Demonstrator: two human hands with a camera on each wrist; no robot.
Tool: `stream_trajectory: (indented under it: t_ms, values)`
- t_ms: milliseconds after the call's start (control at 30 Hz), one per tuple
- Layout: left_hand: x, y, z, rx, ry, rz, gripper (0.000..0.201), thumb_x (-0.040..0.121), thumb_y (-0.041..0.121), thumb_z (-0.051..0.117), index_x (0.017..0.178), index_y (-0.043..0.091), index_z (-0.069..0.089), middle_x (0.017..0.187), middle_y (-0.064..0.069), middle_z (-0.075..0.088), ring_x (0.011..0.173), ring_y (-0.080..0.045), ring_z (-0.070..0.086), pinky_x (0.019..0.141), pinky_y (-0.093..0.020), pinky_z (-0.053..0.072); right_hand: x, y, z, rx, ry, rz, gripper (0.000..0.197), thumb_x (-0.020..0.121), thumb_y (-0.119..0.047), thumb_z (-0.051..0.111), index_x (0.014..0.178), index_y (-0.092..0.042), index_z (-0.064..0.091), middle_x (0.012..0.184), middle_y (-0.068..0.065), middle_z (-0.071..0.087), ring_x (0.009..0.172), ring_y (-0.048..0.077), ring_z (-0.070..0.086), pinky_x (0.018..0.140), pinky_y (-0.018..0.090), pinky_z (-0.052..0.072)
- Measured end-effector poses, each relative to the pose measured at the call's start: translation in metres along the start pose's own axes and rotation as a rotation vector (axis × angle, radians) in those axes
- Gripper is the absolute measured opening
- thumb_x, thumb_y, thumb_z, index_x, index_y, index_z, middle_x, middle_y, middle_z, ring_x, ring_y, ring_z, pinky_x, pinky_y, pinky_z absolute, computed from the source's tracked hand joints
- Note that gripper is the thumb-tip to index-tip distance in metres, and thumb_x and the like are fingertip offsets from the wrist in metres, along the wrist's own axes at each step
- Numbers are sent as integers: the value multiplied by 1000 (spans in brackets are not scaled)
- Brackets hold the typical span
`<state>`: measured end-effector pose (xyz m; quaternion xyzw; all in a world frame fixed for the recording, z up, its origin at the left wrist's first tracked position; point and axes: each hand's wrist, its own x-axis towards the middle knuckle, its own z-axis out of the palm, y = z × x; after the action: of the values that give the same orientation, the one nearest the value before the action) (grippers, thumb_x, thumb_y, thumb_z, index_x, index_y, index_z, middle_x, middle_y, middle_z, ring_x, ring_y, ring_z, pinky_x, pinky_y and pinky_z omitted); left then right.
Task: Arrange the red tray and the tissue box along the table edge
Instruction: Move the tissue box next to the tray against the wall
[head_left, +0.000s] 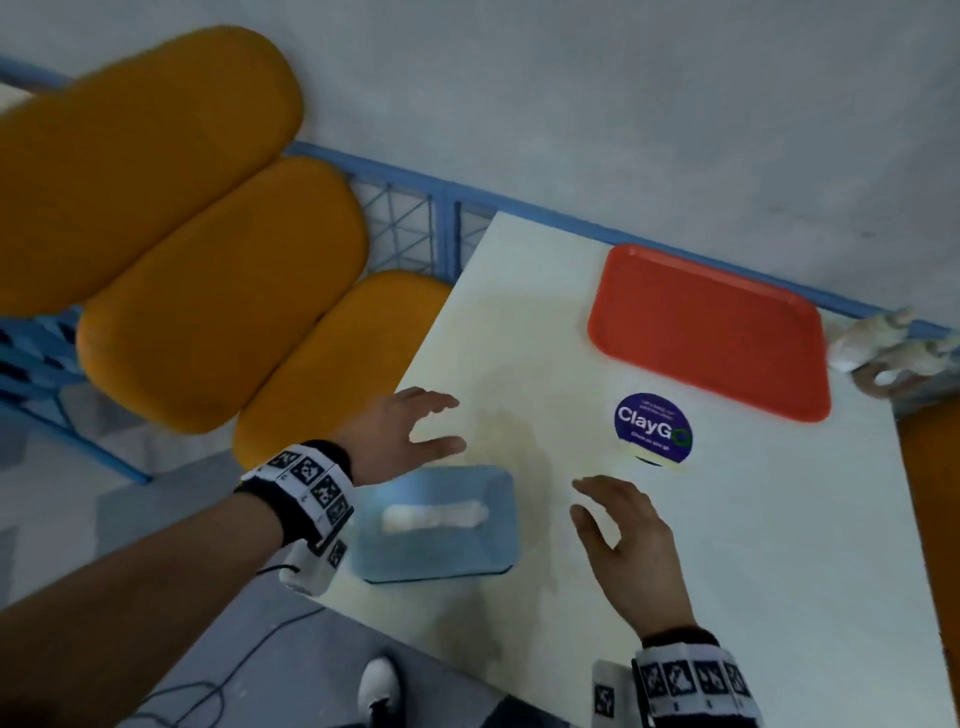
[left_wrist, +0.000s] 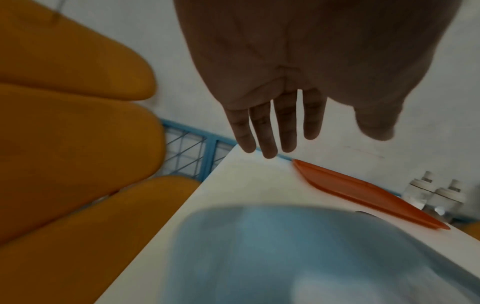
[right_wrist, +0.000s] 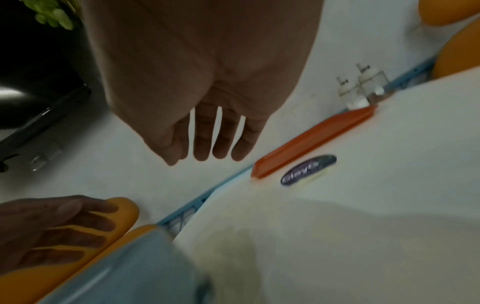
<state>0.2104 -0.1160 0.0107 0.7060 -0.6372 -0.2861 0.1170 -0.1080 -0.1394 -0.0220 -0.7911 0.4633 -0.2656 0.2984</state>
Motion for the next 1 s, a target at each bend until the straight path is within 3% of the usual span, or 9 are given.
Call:
stream_trajectory:
  t_ms: [133,200,300,367,467,600,733,833,1000]
  values:
    - [-51,-50,16,-36,-204,-68,120,55,88,64,151,39,10,158,3,27,140,-23,33,111,-53,37,-41,-27,62,201,-89,283,67,81,-48,69,140,-35,37,144,-14,38,130,8,39,101,42,45]
    - [-64,-63,23,-59,-348,-41,139,47,79,77,153,33,-1,161,2,17,143,-22,26,114,-50,34,-55,-37,84,263,-139,373,88,71,-60,73,142,-48,21,146,-25,28,132,5,33,104,41,41]
    - [-73,-76,34,-86,-403,17,144,51,58,91,151,35,-9,155,-1,20,140,-22,27,115,-48,34,-66,-53,103,357,-201,421,95,63,-54,82,126,-68,12,135,-35,33,119,-14,38,96,29,42]
    - [-76,-83,44,-97,-357,39,143,52,46,94,150,34,-10,148,-4,25,134,-26,33,111,-49,38,-64,-59,109,394,-174,457,92,63,-50,85,123,-68,18,133,-26,43,114,-15,42,90,25,43]
    - [-76,-86,56,-131,-270,38,143,50,49,92,149,34,-9,142,-3,28,129,-26,36,107,-49,42,-44,-60,109,370,-133,490,90,62,-59,82,130,-58,24,135,-16,47,119,-1,46,97,35,45]
    - [-56,-84,53,-218,-118,-5,143,46,55,92,150,32,-4,144,0,28,130,-20,35,106,-43,43,8,-56,95,331,-169,420,94,64,-62,80,137,-48,23,135,-22,45,121,-1,43,98,37,44]
    - [-6,-74,31,-284,38,-18,140,41,65,89,149,35,5,141,5,32,127,-18,37,103,-49,47,90,-44,72,336,-246,351,92,65,-61,79,137,-49,22,135,-23,46,122,-2,43,95,35,44]
    - [44,-64,9,-254,145,-28,140,37,75,84,148,34,9,138,12,32,125,-14,35,103,-46,49,164,-31,57,352,-227,304,75,72,-64,71,133,-50,30,129,-20,53,116,-4,48,95,38,47]
    - [143,-47,-16,-369,211,-106,143,36,68,89,147,35,6,139,9,31,125,-15,36,103,-47,49,289,-3,49,363,-155,263,54,83,-61,62,129,-44,40,120,-19,59,103,-7,55,92,35,48]
